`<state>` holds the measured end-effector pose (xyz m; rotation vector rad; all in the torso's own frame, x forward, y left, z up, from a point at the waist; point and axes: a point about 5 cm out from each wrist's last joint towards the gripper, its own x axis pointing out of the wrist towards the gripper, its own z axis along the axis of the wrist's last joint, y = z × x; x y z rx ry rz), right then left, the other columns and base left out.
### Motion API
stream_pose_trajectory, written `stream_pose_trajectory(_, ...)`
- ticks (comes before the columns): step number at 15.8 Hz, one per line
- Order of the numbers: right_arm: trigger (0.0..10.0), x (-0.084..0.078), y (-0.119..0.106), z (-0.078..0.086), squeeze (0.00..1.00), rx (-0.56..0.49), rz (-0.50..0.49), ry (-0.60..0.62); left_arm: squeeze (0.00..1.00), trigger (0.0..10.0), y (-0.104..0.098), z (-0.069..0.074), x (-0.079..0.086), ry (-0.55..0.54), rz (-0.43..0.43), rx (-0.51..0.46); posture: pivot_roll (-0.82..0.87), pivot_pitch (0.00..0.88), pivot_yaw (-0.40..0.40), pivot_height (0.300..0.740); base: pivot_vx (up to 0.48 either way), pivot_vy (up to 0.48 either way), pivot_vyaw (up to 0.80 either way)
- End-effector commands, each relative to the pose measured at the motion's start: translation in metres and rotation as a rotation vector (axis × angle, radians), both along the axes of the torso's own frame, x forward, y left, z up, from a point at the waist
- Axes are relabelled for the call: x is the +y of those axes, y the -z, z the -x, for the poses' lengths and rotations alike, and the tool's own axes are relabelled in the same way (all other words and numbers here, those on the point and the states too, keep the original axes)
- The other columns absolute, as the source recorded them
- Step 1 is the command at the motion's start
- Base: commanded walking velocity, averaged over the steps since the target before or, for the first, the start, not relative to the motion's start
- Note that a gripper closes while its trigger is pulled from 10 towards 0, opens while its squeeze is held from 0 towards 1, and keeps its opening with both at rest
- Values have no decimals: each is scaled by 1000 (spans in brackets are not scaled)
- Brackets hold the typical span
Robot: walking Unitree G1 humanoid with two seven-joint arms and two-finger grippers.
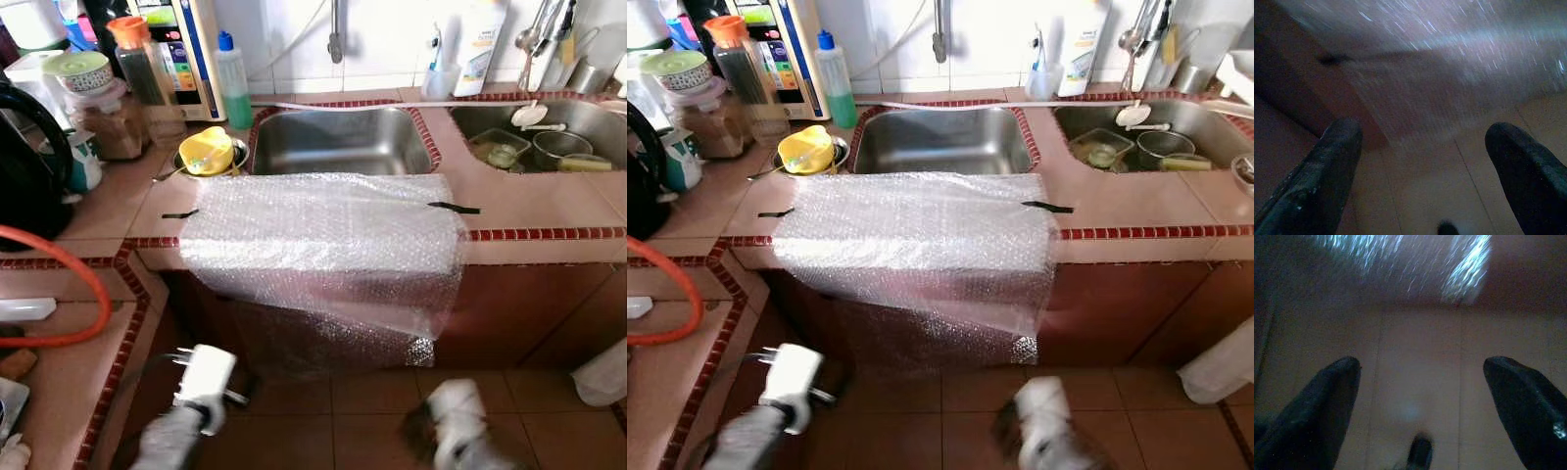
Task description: Kitchen organization
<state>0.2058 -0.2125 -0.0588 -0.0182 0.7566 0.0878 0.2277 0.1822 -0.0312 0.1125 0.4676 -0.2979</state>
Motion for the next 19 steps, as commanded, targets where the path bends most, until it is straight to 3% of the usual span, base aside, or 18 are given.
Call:
stream_pose_trajectory(1,10000,-4,-3,6,0,-53,-50,52,0,10000,-17,-1,6,-1,9,-115,22,28,52,740,0,0,0)
stream_pose_trajectory(3,10000,-7,-24,4,0,-179,-22,42,0,10000,-24,0,11,-40,27,-176,17,39,50,740,0,0,0)
stream_pose_trajectory(5,10000,3,-80,0,0,-433,9,23,0,10000,-36,1,10,-9,91,-258,10,41,48,740,0,0,0)
stream_pose_trajectory(6,10000,8,-92,-1,0,-478,16,10,0,10000,-40,-1,10,-13,91,-286,7,46,46,740,0,0,0)
stream_pose_trajectory(7,10000,14,-111,-3,0,-542,50,-31,0,10000,-56,-6,10,-20,66,-363,2,43,44,740,0,0,0)
stream_pose_trajectory(8,10000,16,-116,-3,0,-556,62,-41,0,10000,-60,-8,10,-20,65,-381,2,43,44,740,0,0,0)
stream_pose_trajectory(9,10000,20,-133,-9,0,-607,129,-94,0,10000,-96,-19,7,-49,88,-485,-4,38,44,740,0,0,0)
stream_pose_trajectory(12,10000,25,-158,-26,0,-672,120,-50,0,10000,-153,-32,-12,-33,93,-689,1,28,47,740,0,0,0)
stream_pose_trajectory(13,10000,27,-163,-28,0,-685,99,-33,0,10000,-161,-33,-14,-49,56,-722,4,26,47,740,0,0,0)
stream_pose_trajectory(16,10000,28,-185,-38,0,-759,139,70,0,10000,-176,-35,-22,-95,127,-712,11,29,52,740,0,0,0)
stream_pose_trajectory(17,10000,31,-195,-44,0,-800,36,150,0,10000,-179,-39,-23,-135,126,-715,9,30,54,740,0,0,0)
stream_pose_trajectory(18,10000,32,-204,-48,0,-841,36,168,0,10000,-185,-42,-22,-162,95,-735,8,31,56,740,0,0,0)
stream_pose_trajectory(19,10000,32,-210,-50,0,-869,99,154,0,10000,-189,-44,-23,-172,68,-748,8,31,56,740,0,0,0)
